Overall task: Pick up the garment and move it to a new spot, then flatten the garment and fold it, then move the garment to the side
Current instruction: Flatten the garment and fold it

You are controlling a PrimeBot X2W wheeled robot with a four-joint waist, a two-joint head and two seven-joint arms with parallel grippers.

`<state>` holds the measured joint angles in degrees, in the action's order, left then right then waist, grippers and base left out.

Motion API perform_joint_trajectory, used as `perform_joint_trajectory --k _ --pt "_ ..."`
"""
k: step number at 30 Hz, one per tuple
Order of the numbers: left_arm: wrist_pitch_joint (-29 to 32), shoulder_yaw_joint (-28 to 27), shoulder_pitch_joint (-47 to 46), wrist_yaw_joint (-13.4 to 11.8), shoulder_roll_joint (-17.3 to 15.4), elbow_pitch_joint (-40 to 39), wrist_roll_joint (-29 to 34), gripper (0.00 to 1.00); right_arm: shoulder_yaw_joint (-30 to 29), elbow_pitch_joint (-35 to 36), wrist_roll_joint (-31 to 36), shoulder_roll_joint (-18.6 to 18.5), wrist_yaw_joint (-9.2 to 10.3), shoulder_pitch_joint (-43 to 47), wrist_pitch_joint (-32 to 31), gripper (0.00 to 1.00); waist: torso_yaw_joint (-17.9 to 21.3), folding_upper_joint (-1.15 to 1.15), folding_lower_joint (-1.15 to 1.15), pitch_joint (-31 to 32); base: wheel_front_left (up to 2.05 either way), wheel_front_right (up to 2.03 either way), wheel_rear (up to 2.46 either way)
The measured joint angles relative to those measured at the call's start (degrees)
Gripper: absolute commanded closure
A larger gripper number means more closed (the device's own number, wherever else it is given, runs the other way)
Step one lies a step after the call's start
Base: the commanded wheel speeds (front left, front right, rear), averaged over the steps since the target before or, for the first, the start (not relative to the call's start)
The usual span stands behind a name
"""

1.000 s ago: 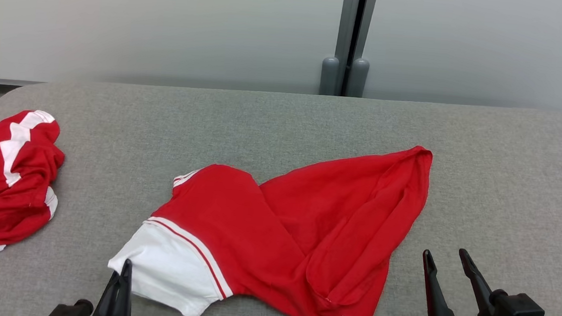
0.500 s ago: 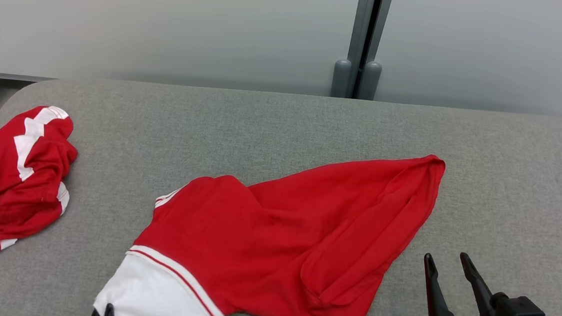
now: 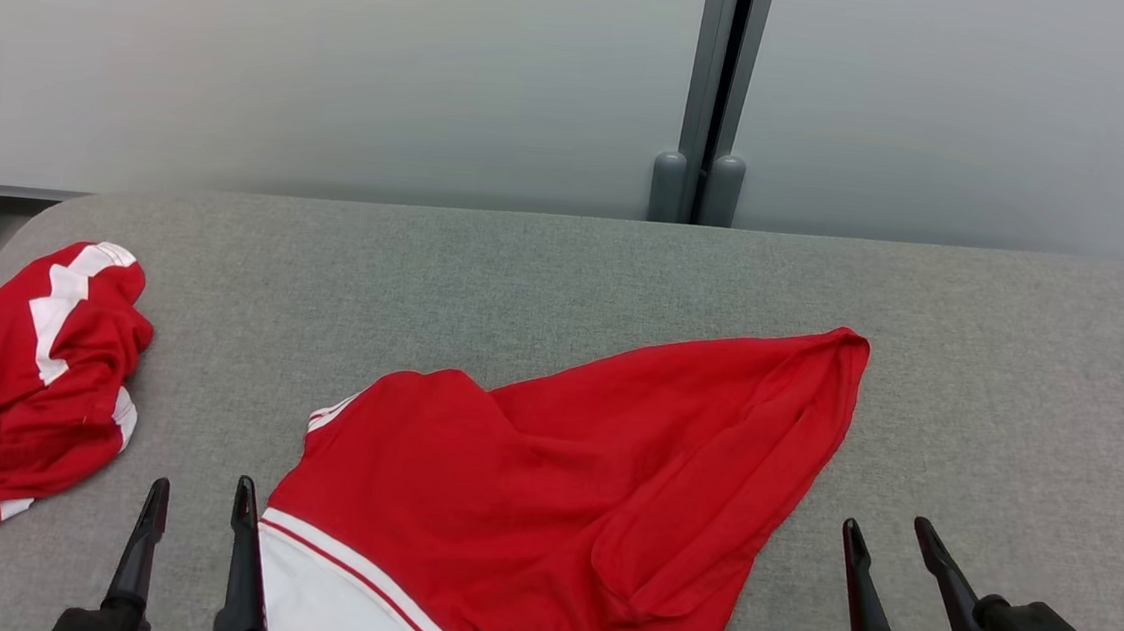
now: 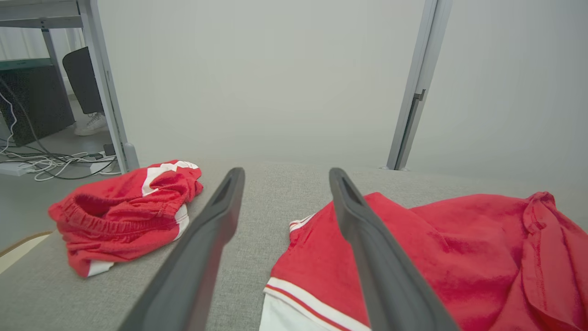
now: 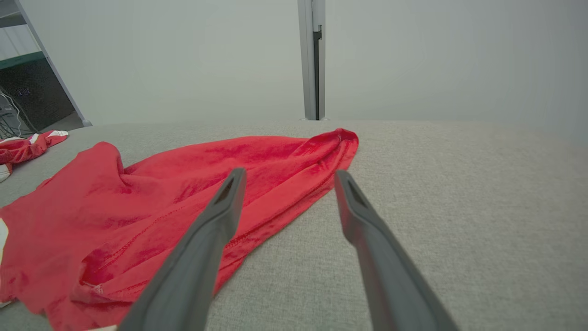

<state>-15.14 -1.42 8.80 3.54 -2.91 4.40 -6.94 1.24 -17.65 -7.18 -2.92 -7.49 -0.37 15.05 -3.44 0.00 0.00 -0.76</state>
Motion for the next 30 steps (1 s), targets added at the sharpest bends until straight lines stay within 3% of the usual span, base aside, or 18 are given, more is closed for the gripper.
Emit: perform_joint_trajectory --k 20,29,30 --pt "0.0 -0.7 -5.0 1.4 -0.1 7.5 3.5 0.0 0.8 0.3 0.1 0.0 0.0 1.7 0.0 0.0 3.2 -0.01 0.0 1.4 0.0 0.0 0.0" --pt "0.0 -0.4 -5.5 1.9 -0.1 8.0 3.6 0.0 13.2 -1.3 -1.4 -3.3 0.0 -2.6 0.0 0.0 2.3 -0.01 0.0 1.5 0.0 0.0 0.0" --pt "0.0 -0.3 -5.7 2.0 -0.1 8.0 3.5 0.0 17.3 -3.0 -2.4 -4.2 0.0 -4.4 -0.1 0.0 1.8 -0.01 0.0 1.5 0.0 0.0 0.0"
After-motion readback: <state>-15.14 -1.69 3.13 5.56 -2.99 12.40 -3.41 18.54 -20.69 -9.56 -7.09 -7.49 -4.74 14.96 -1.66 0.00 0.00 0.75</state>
